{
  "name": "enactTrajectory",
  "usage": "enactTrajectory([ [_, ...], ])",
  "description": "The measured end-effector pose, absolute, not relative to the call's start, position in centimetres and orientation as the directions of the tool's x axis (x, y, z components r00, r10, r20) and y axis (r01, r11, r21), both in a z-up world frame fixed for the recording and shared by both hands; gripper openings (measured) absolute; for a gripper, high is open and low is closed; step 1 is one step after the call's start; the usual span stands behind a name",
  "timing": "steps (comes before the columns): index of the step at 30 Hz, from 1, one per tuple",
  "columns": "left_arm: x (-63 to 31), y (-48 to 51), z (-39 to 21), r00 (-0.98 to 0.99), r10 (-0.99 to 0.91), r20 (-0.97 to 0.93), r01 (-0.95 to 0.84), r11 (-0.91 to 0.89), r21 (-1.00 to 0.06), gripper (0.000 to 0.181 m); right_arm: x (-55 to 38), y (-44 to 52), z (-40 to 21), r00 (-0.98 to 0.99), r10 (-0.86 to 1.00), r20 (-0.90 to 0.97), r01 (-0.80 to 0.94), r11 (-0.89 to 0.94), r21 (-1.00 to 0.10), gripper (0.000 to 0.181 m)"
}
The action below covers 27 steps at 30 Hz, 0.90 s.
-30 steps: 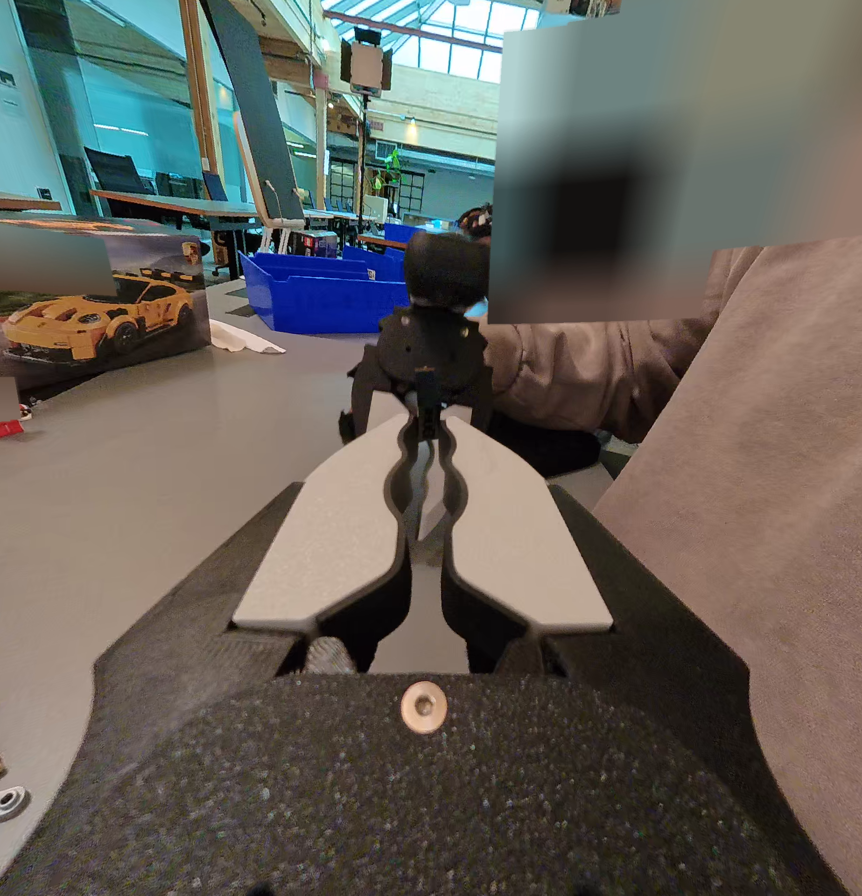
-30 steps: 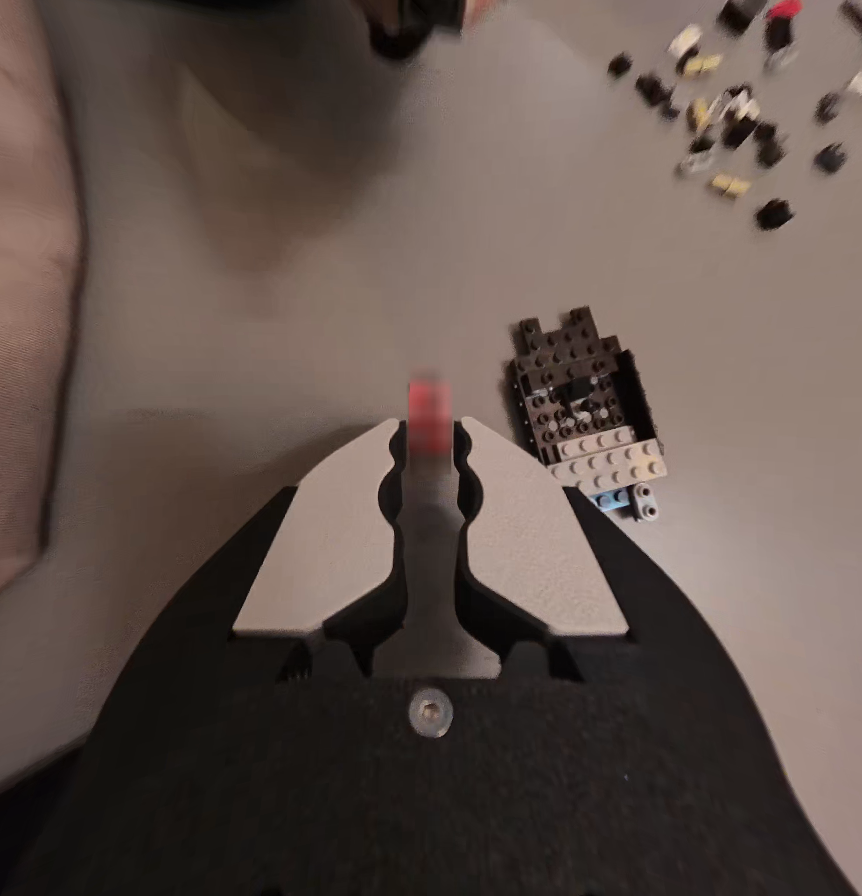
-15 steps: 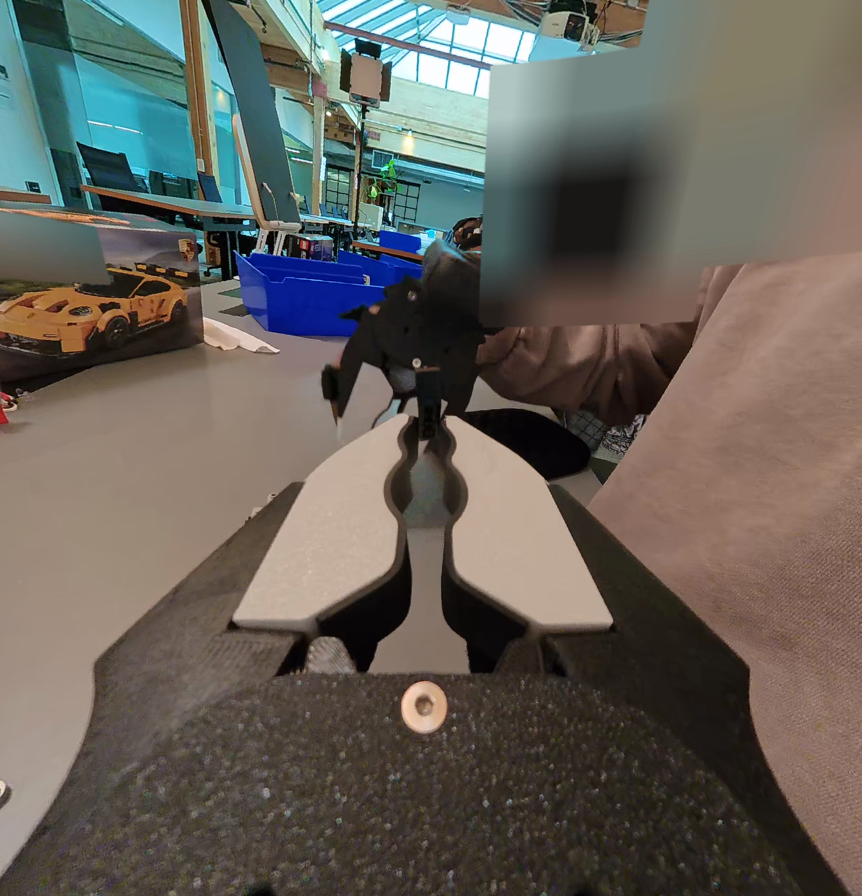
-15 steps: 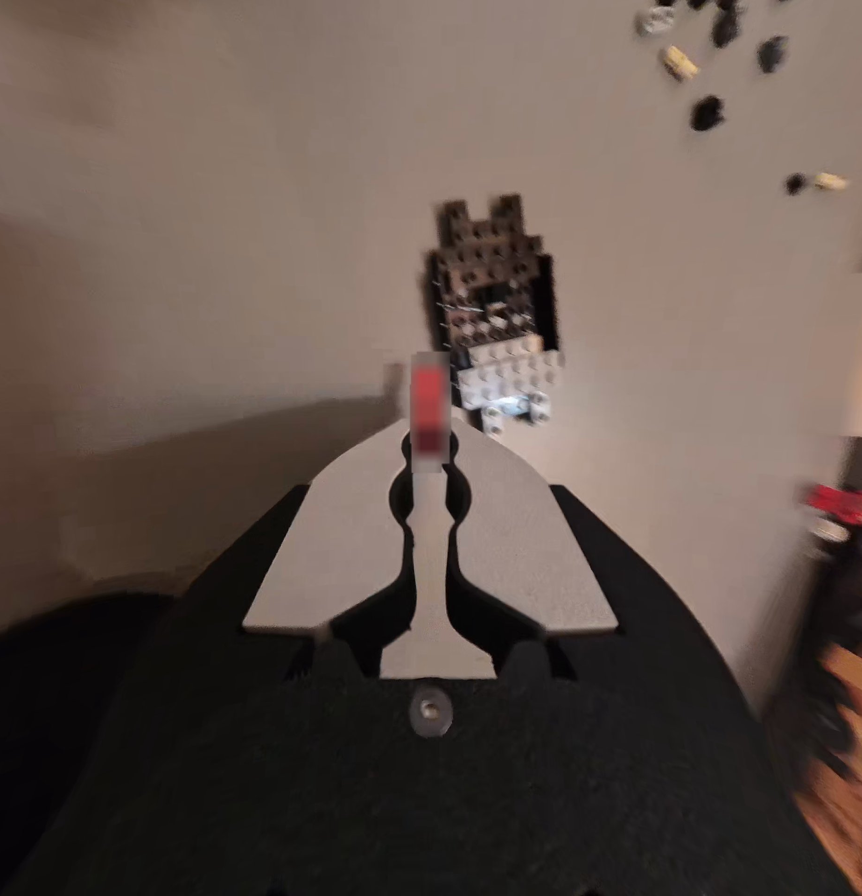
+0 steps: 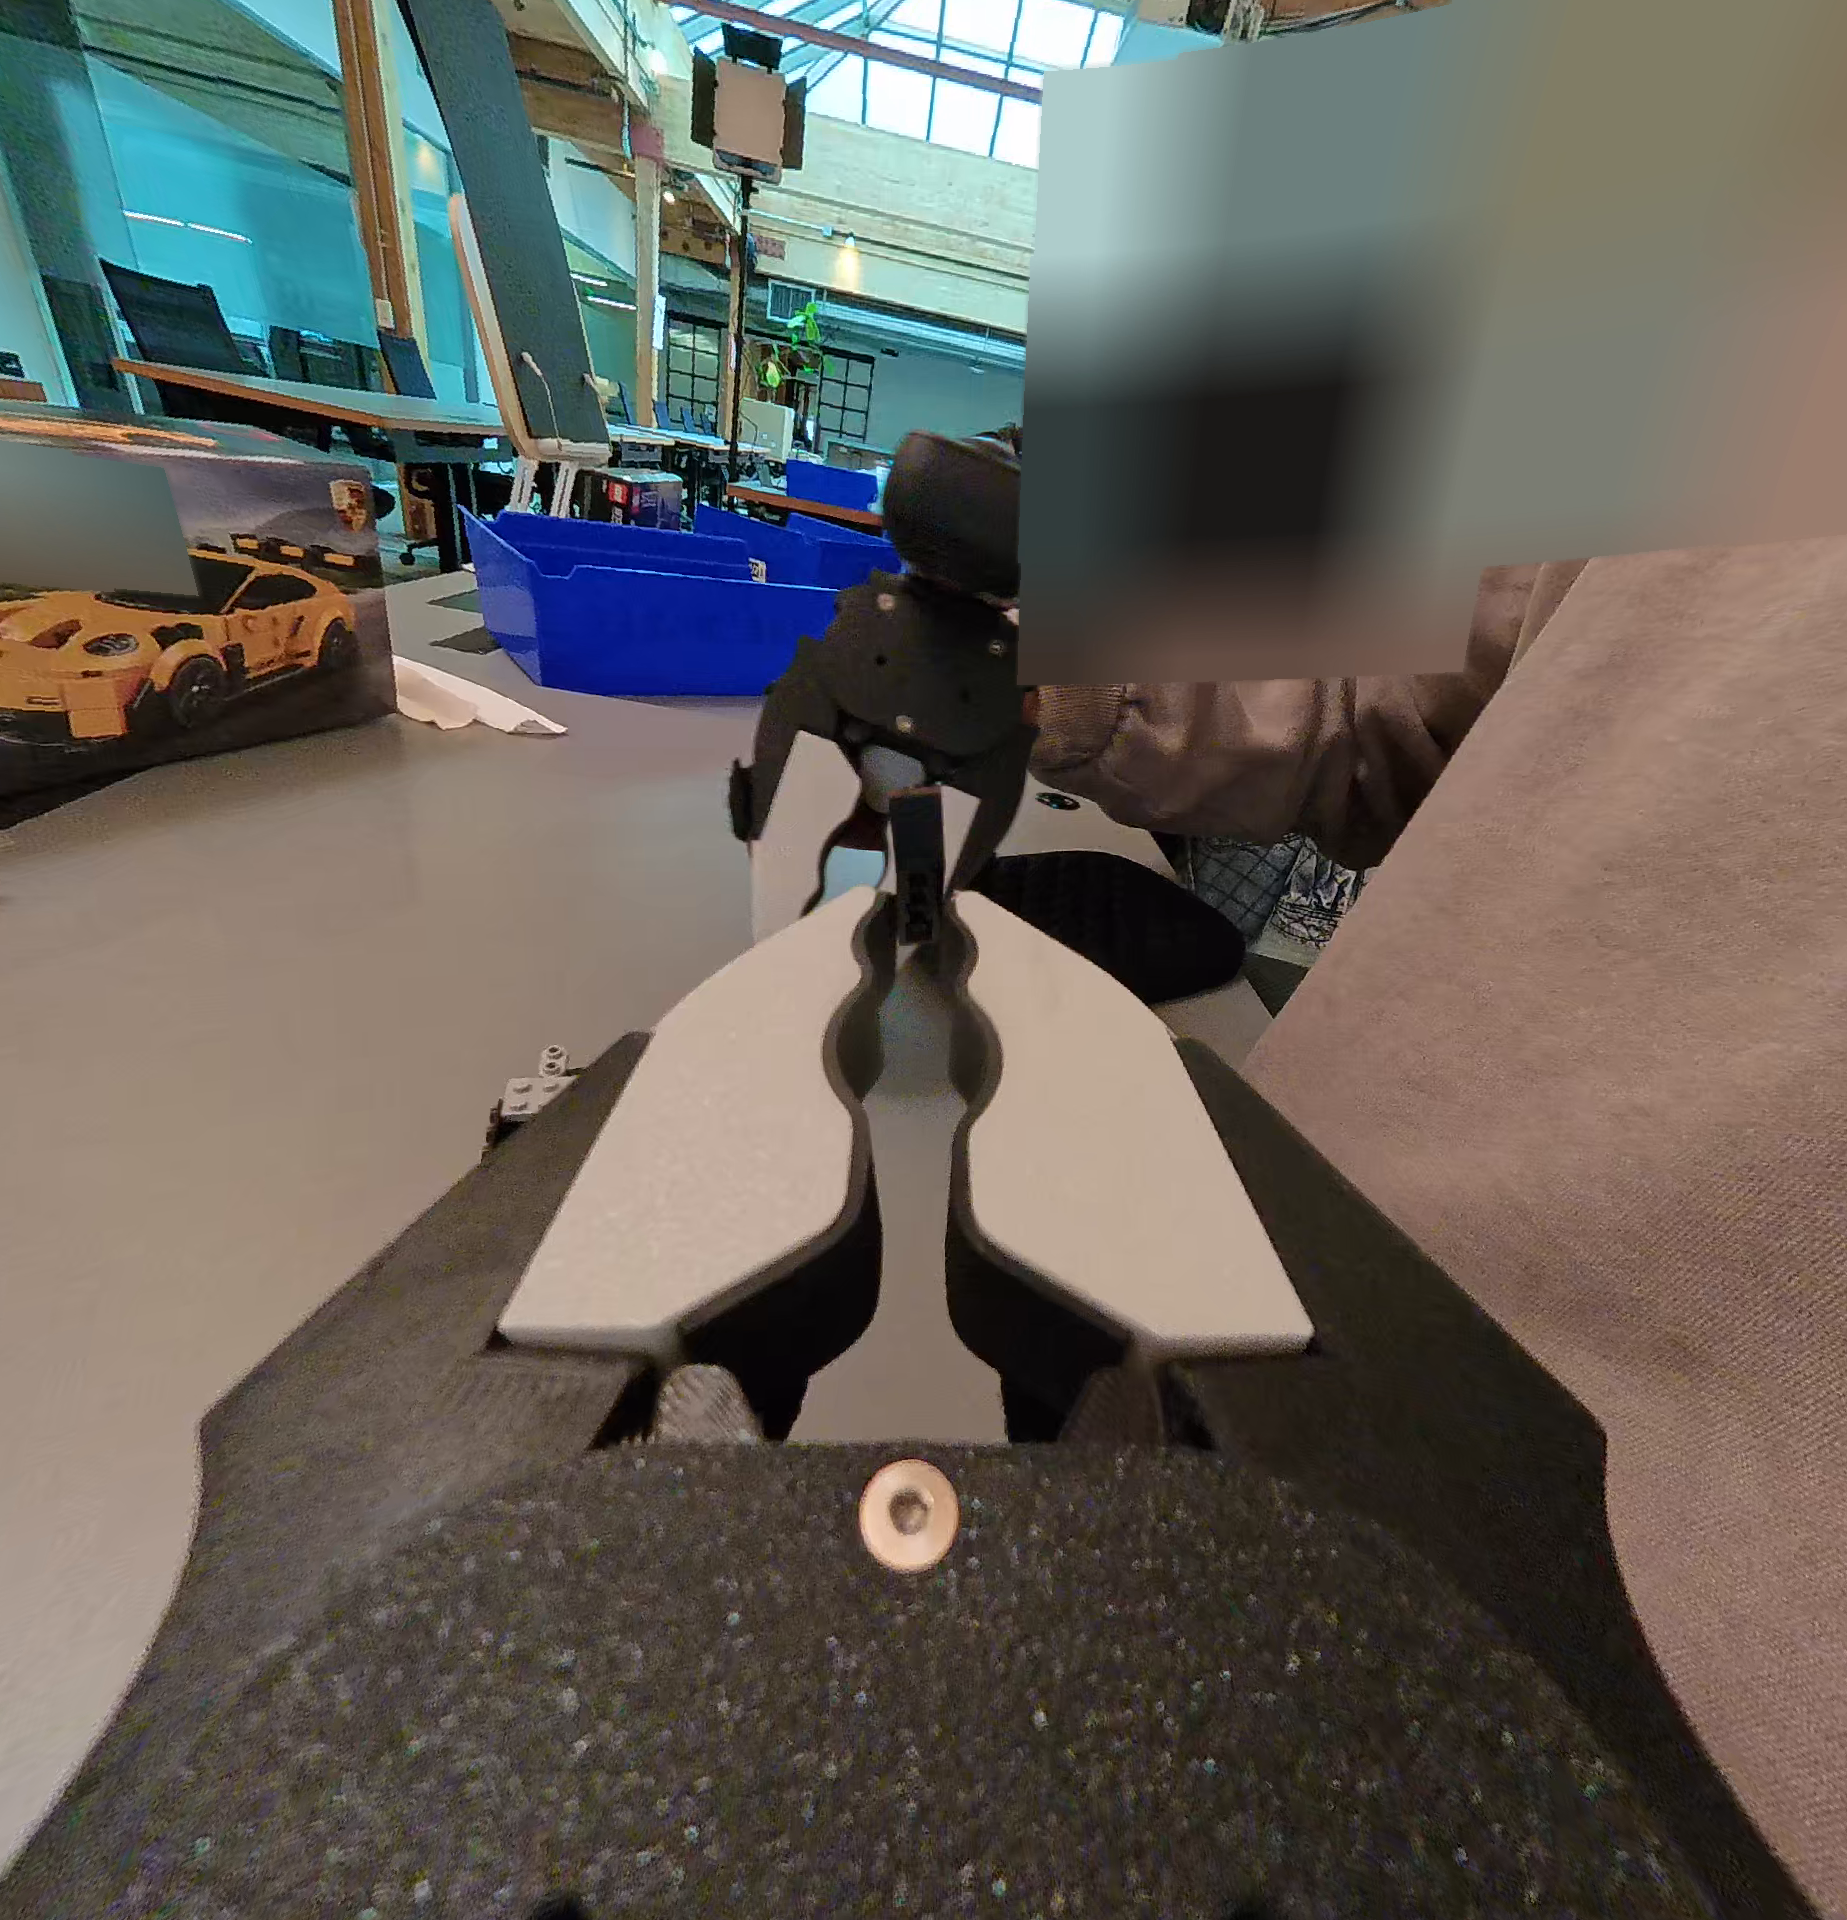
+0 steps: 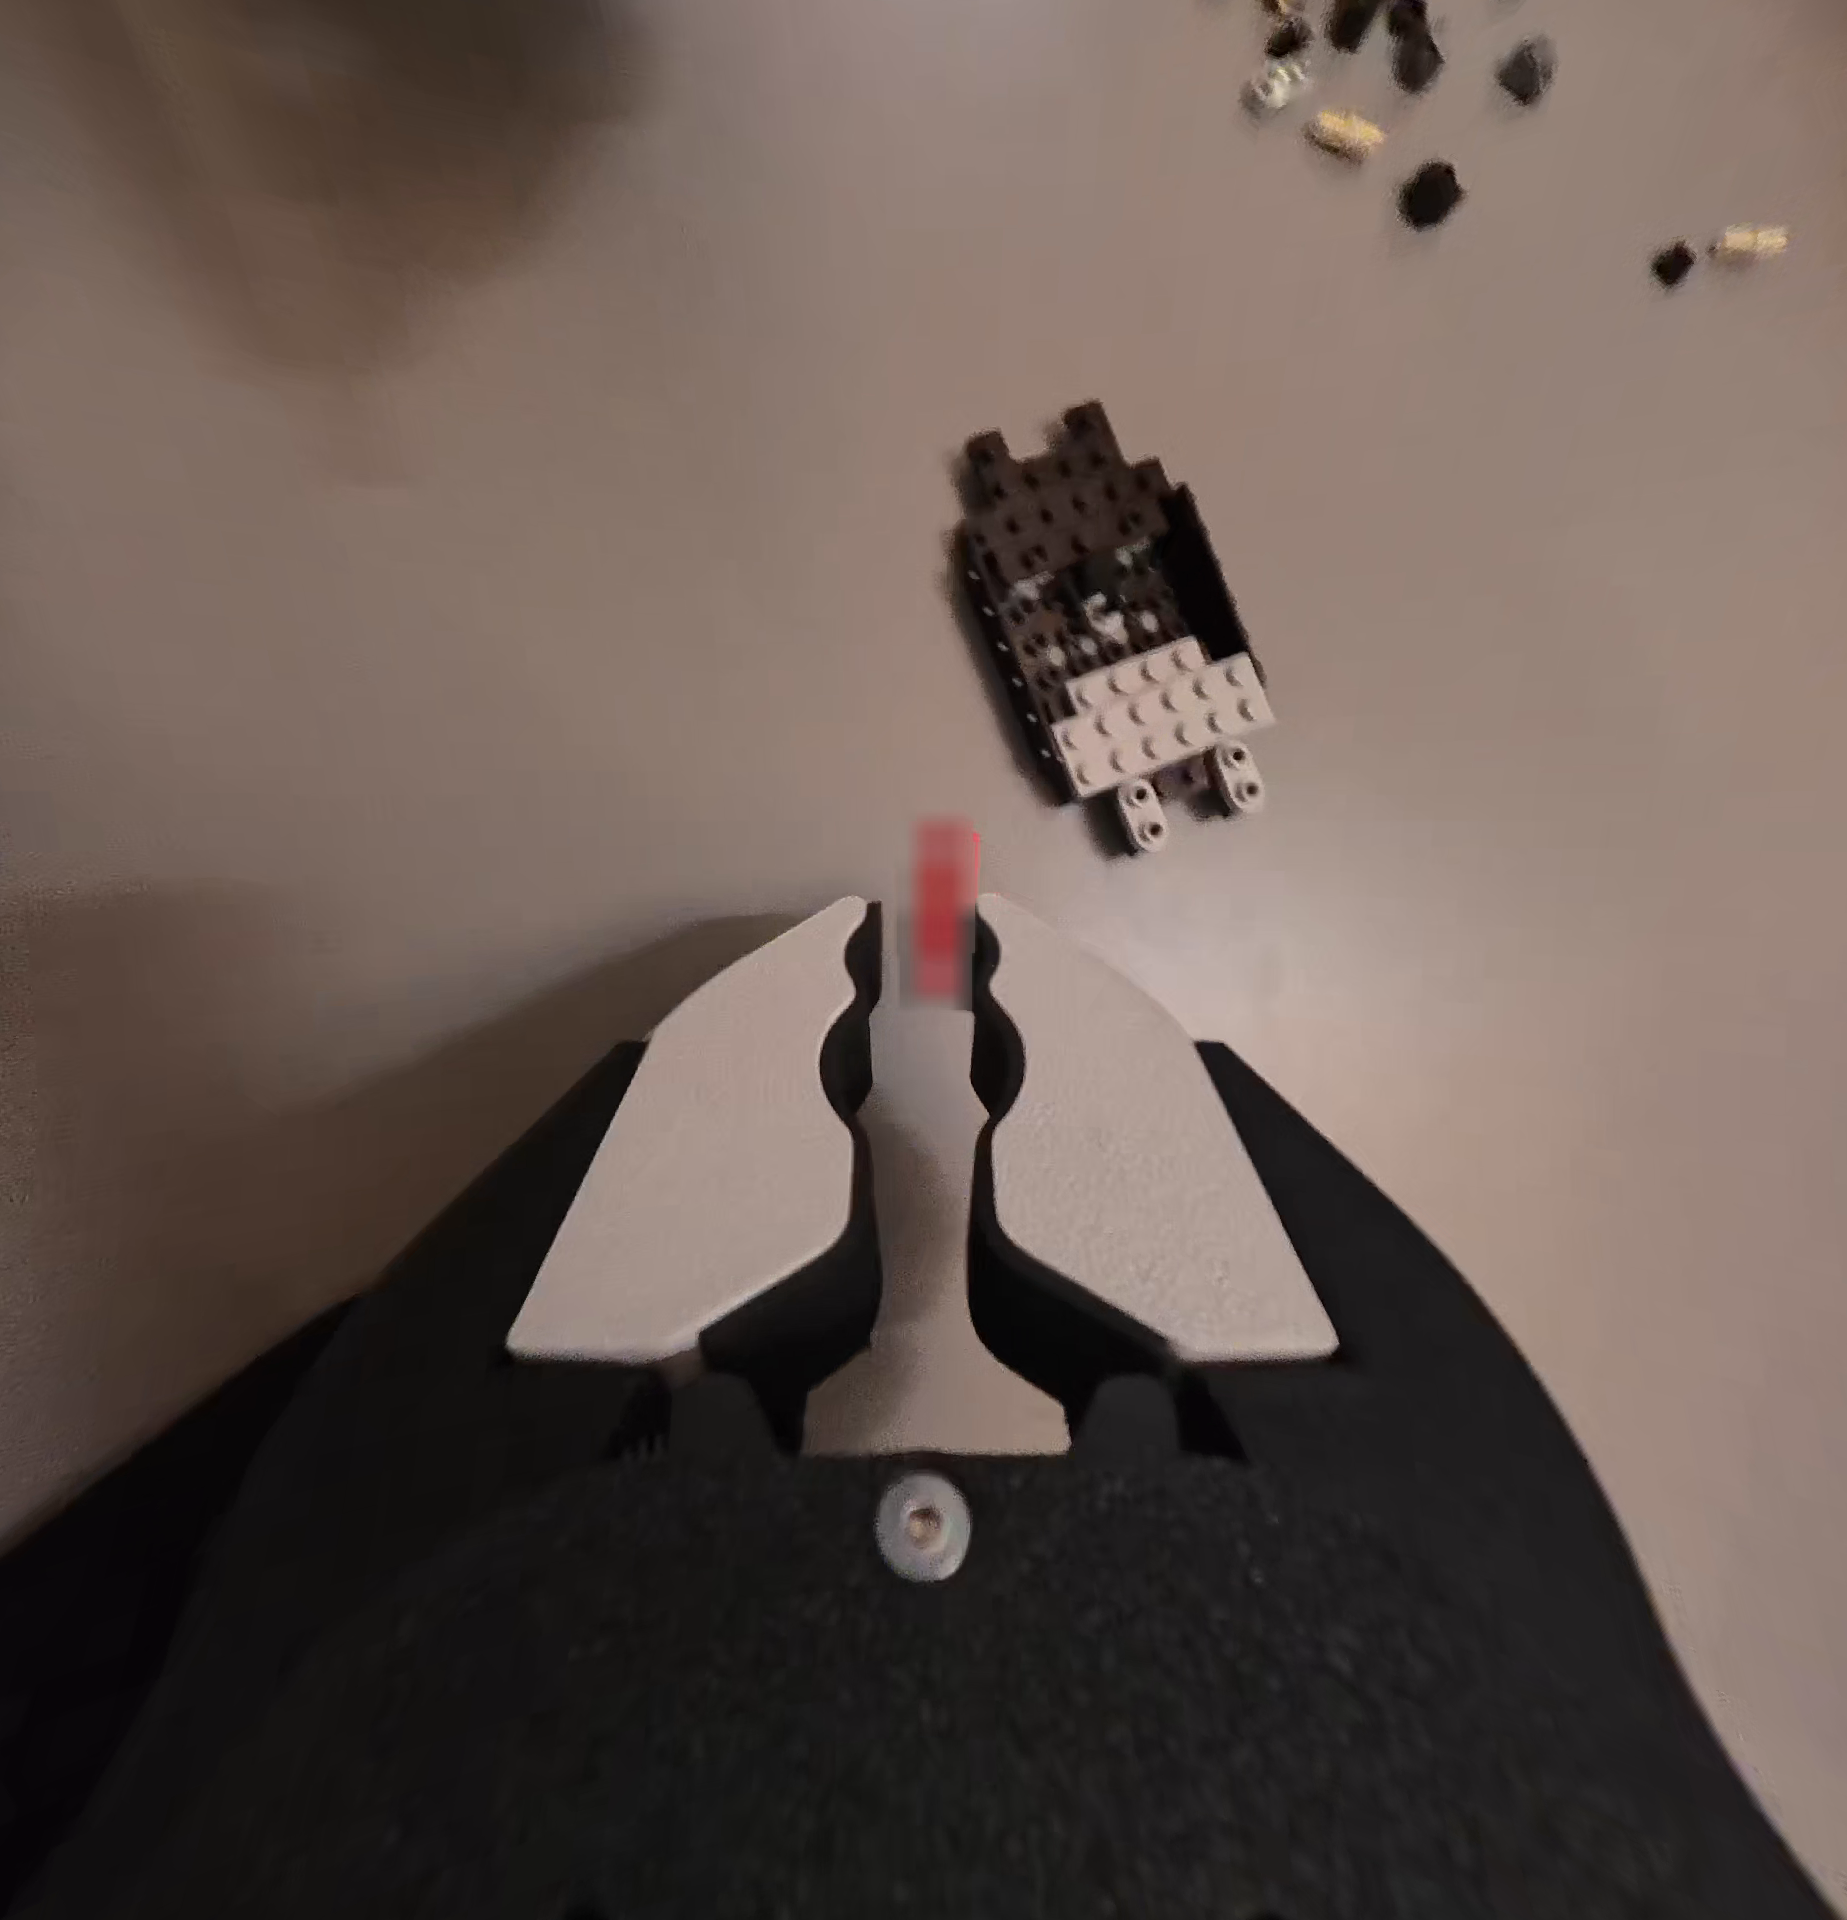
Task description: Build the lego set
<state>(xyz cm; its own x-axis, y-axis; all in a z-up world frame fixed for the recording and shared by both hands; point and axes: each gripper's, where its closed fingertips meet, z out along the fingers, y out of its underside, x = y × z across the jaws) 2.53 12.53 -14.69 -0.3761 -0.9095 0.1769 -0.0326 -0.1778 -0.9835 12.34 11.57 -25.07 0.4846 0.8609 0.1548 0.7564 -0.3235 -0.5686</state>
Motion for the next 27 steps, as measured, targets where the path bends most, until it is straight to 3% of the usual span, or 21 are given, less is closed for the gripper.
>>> enactTrajectory([
  [7, 2.5, 12.4, -14.8, -0.376, -0.909, 0.178, -0.037, -0.177, -0.983, 0.008, 13.3, 12.0, -27.4, 0.452, 0.875, 0.175, 0.81, -0.32, -0.492, 0.012],
  [11, 2.5, 12.5, -14.9, -0.381, -0.905, 0.188, -0.042, -0.186, -0.982, 0.008, 13.1, 11.9, -27.3, 0.447, 0.881, 0.153, 0.804, -0.321, -0.501, 0.008],
  [19, 2.5, 12.3, -15.1, -0.395, -0.896, 0.203, -0.058, -0.196, -0.979, 0.008, 10.7, 9.3, -25.3, 0.445, 0.84, -0.31, 0.593, -0.536, -0.602, 0.007],
  [24, 2.5, 12.3, -15.2, -0.397, -0.894, 0.209, -0.064, -0.2, -0.978, 0.008, 12.2, 12.2, -26.0, 0.541, 0.804, -0.247, 0.567, -0.565, -0.599, 0.007],
  [27, 2.6, 12.4, -15.3, -0.394, -0.893, 0.217, -0.068, -0.207, -0.976, 0.008, 12.7, 12.7, -26.6, 0.534, 0.819, -0.209, 0.638, -0.553, -0.536, 0.007],
])
